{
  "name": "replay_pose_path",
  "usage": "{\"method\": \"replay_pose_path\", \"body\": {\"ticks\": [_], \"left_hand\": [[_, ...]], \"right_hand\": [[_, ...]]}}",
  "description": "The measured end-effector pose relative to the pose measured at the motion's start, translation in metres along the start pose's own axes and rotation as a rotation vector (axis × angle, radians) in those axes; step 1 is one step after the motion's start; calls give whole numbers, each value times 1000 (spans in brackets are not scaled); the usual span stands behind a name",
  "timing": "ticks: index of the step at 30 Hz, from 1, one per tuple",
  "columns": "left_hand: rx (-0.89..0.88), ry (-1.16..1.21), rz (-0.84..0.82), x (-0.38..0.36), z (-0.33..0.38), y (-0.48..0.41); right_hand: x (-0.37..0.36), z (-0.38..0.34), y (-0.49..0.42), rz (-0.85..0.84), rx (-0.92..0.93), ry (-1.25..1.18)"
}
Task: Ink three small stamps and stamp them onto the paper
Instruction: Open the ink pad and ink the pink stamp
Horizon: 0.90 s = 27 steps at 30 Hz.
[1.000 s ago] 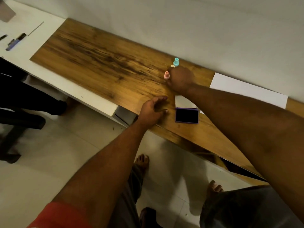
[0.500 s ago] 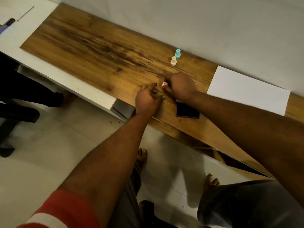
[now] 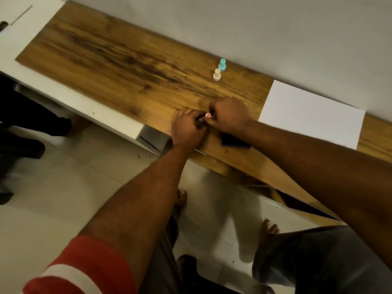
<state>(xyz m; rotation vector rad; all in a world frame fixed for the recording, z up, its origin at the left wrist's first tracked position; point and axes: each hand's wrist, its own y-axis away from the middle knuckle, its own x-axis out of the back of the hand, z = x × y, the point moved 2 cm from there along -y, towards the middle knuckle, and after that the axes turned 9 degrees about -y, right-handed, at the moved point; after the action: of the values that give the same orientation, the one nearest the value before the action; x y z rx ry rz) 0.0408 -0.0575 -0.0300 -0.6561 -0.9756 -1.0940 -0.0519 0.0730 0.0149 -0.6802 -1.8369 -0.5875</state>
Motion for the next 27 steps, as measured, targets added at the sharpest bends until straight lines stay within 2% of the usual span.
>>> {"method": "replay_pose_path", "body": {"ticks": [3,7,12,23,27], "left_hand": [[15,1,25,-2,-1,-1],[14,-6,20,-6,-2,-1],[7,4,12,-11,-3,-2],[-13,28,23,-11,2,-2],[-2,50,25,-10,3,-2]], "right_hand": [[-2,-3,-4,-48,26,148],[-4,-3,-10,-161,101,219],[0,5,-13,-190,243,297],[-1,19,-9,-134,341,235],[-1,21,-2,-97,258,143]]}}
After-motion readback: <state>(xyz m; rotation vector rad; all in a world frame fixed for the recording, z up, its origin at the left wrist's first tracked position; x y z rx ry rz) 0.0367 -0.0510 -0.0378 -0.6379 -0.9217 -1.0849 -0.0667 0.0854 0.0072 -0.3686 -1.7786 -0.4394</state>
